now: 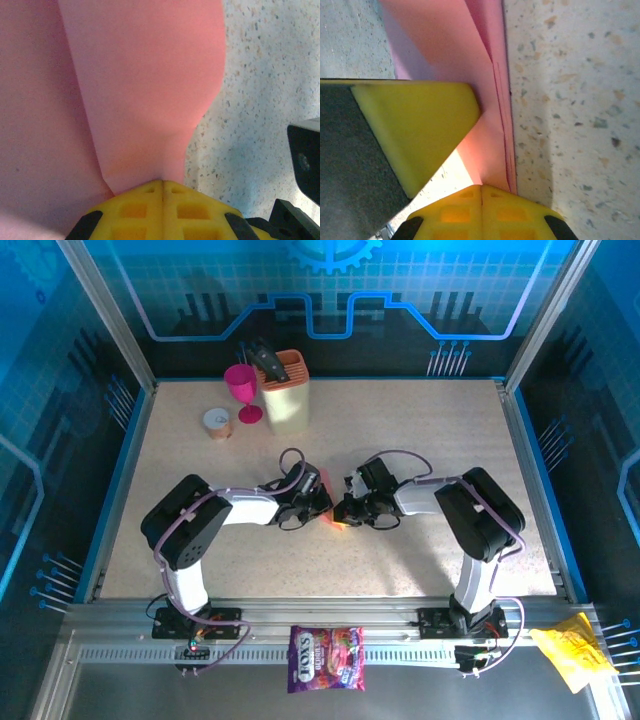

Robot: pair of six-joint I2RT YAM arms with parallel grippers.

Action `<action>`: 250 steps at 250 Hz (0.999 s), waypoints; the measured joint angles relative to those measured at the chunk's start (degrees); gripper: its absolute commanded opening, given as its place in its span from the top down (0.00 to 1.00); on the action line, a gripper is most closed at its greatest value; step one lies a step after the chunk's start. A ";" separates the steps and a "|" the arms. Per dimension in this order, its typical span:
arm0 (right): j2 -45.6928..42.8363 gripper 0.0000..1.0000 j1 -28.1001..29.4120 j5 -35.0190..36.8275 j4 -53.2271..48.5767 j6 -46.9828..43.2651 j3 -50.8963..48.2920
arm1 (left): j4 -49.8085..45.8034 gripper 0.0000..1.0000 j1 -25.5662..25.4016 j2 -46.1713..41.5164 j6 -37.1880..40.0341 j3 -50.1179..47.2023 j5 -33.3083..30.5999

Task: Fold a paper plane with a square sheet of paper (pick it up from the middle)
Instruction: Fourth fold the wing at the center of the table.

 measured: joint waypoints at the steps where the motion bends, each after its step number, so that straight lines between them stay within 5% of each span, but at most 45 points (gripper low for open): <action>1: 0.04 1.00 0.00 0.00 -0.07 -0.02 0.02 | -0.02 1.00 0.04 0.02 0.00 0.04 0.00; 250: 2.45 1.00 1.11 1.38 -2.10 -2.56 3.21 | -1.86 1.00 9.40 2.51 4.76 3.34 4.39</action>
